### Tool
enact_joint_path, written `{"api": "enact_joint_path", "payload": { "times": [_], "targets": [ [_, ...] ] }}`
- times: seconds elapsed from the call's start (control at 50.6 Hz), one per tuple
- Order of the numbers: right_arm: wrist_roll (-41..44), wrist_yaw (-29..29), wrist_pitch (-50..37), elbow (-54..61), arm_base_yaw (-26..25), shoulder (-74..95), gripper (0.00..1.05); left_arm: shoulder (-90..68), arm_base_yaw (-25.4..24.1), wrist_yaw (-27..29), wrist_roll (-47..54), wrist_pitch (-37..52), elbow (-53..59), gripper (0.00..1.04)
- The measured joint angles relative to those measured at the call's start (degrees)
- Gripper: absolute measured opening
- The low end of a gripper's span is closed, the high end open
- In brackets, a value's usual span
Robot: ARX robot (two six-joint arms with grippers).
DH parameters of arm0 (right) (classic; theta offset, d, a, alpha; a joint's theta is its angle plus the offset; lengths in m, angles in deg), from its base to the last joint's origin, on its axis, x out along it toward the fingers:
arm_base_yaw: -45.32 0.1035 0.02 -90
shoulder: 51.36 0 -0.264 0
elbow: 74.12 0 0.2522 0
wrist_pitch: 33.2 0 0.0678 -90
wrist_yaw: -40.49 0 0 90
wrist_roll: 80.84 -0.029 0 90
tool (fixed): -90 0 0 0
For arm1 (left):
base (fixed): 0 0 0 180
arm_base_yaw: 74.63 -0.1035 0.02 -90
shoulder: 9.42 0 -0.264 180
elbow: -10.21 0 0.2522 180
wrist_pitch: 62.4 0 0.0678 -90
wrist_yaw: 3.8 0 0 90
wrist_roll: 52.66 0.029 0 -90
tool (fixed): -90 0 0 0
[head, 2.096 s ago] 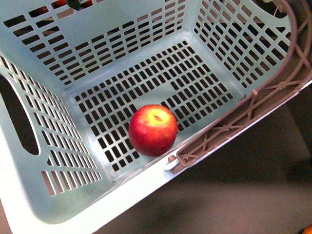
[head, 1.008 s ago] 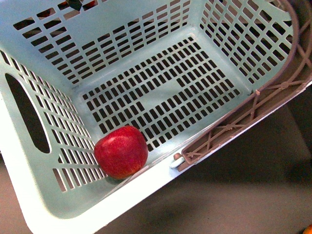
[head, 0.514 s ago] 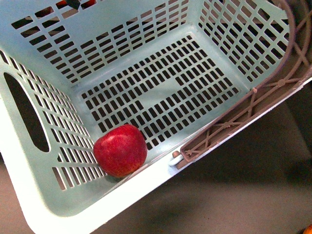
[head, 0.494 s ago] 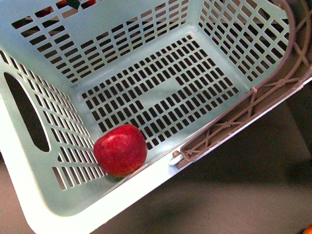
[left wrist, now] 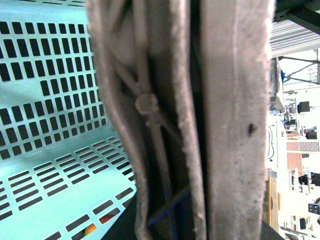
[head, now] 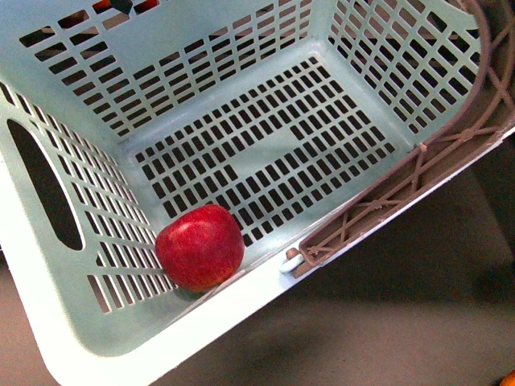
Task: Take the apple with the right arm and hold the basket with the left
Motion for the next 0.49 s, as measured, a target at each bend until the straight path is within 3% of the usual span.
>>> {"api": "enact_joint_path", "payload": {
  "times": [0.356,0.494],
  "targets": [
    [0.0,0.0,0.0,0.0,0.0,0.0,0.54,0.0,0.0,0.1,0.1,0.0,0.0,0.16],
    [0.0,0.0,0.0,0.0,0.0,0.0,0.80,0.0,0.0,0.1,0.1,0.0,0.0,0.16]
  ]
}}
